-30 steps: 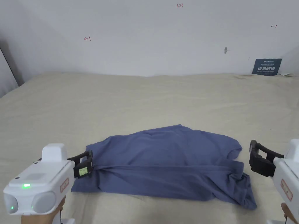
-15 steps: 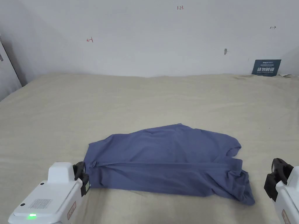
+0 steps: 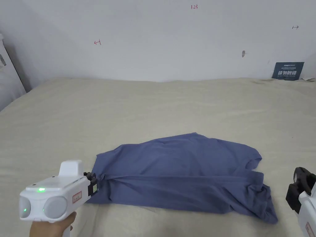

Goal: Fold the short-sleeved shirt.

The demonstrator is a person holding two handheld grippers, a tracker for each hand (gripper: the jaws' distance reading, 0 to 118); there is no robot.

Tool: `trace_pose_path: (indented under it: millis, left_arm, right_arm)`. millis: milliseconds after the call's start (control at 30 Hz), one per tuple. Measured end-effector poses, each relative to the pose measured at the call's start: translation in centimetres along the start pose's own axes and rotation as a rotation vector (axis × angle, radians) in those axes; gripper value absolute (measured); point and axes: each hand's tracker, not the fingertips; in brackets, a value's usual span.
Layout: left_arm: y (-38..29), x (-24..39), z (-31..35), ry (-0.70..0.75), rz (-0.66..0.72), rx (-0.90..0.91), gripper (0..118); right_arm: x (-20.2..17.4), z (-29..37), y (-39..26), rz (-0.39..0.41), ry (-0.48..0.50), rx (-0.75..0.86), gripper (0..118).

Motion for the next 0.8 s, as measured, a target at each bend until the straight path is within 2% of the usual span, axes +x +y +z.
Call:
trace_pose_path:
  millis: [333,367,467,533,567,800]
  left_arm:
    - [1.0,-3.8,-9.6,-0.025,0.119,-0.308,1]
    - [0.9,-4.1,-10.2,-0.032,0.129,-0.342,5]
    - [0.3,-4.3,-11.3,-0.006,0.121,-0.378,32]
    - [0.0,-4.4,-12.0,0.012,0.107,-0.403,55]
    - [-0.2,-4.4,-12.3,0.015,0.106,-0.411,62]
    - [-1.0,-4.0,-12.9,0.025,0.087,-0.44,60]
  right_arm:
    - [-0.4,-2.3,-1.1,-0.004,-0.005,-0.056,0]
    - [-0.4,-2.4,-1.2,-0.004,-0.005,-0.062,0]
    - [-0.5,-2.6,-1.5,-0.004,-0.004,-0.08,0]
    - [-0.5,-2.9,-1.8,-0.001,-0.003,-0.093,0]
    - [-0.5,-2.9,-1.9,0.0,-0.003,-0.096,0]
    - [-0.4,-3.0,-2.3,0.006,-0.001,-0.12,0]
